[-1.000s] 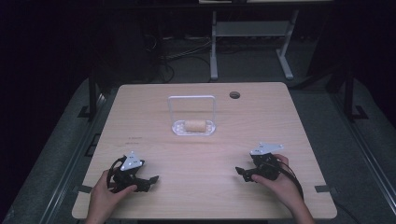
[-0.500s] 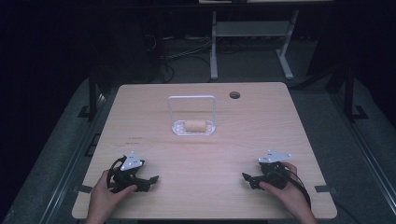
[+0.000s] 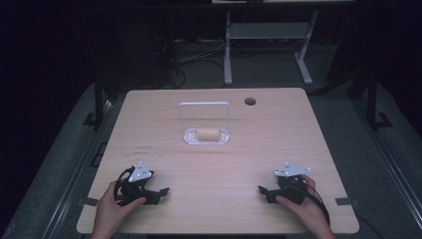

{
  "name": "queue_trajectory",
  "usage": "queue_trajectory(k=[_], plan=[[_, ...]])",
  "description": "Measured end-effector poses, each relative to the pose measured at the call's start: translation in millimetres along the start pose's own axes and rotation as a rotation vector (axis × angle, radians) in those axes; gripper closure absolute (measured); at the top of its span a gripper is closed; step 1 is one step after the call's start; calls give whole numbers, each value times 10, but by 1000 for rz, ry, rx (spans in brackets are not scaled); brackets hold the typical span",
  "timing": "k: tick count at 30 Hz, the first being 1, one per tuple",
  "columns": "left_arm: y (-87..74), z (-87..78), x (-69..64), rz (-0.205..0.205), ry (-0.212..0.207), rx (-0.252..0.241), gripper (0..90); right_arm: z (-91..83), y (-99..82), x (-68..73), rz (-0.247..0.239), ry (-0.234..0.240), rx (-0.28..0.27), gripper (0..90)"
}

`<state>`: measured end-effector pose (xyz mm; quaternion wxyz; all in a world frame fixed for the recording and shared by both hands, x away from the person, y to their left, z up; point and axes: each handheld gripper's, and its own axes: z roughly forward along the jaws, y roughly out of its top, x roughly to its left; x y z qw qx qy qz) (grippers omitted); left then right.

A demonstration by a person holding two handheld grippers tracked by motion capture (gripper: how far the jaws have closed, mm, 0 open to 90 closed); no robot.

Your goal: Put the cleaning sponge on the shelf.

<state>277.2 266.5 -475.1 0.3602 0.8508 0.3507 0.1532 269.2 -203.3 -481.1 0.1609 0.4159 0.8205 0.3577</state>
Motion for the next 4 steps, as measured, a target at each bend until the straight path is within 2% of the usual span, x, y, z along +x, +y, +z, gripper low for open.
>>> queue_trajectory(k=[4], plan=[[0,0,0,0,0,0,131,0,0,0,1,-1,0,134]])
